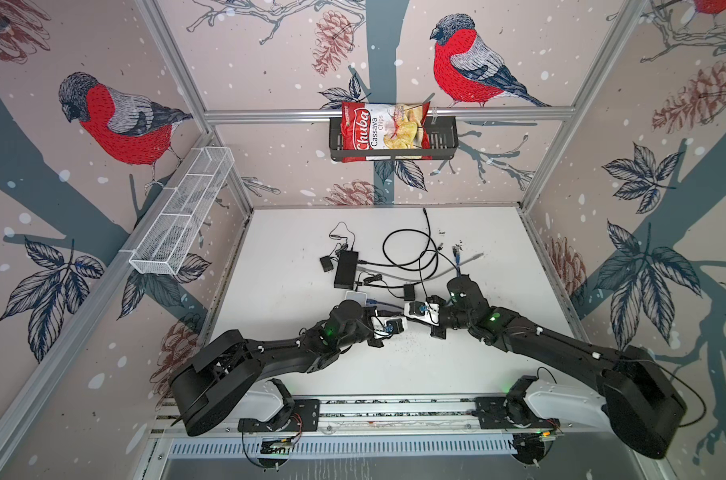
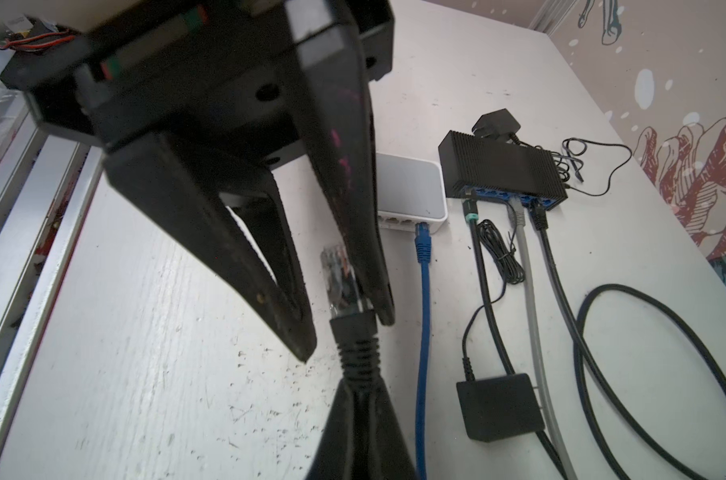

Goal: Insert the plug into the switch port
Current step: 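Pass the black plug to the right gripper while the left gripper releases it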

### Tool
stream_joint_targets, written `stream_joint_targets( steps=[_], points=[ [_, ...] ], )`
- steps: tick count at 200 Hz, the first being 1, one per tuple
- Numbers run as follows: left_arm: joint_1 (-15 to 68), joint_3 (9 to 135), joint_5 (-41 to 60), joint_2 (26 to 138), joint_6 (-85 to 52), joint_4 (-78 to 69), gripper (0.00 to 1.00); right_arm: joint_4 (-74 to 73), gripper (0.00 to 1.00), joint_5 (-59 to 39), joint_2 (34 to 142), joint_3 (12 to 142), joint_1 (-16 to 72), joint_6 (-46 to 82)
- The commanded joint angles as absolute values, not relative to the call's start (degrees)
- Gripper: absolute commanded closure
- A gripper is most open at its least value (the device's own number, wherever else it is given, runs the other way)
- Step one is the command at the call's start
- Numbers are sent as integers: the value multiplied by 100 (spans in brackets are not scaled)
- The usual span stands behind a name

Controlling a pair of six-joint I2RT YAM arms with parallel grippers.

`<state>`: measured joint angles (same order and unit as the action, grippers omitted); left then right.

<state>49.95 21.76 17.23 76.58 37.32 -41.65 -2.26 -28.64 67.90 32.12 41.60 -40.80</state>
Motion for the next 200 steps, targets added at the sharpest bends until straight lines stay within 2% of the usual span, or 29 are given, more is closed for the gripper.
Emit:
stream_joint_targets(
  steps=[1,20,74,89,100,135,169,200],
  points=[
    [5000,2131,1828,7555,3700,-4465,71,-545,96,-2982,6733,3200,4148,-4129],
    [5001,2127,1771,7484,3738,-4432,72,-550,96,-2988,6732,3199,4140,-4105],
    [5001,2127,1705,7462,3780,-4336,92,-519,95,-3007,6751,3208,4140,-4054],
    [4999,2125,1713,7478,3766,-4337,95,-558,94,-3023,6716,3178,4139,-4054],
    [4999,2122,1700,7479,3742,-4345,95,-620,92,-3023,6682,3135,4133,-4075],
    [5001,2023,1617,7360,3464,-4534,96,-1267,75,-2877,6432,2621,4190,-4402],
    [4949,2091,1804,7269,3381,-4216,95,-2205,69,-2847,6034,1946,4225,-4820],
    [4885,2092,2073,7271,3213,-4169,95,-2701,68,-2786,5897,1733,4236,-4796]
  ],
)
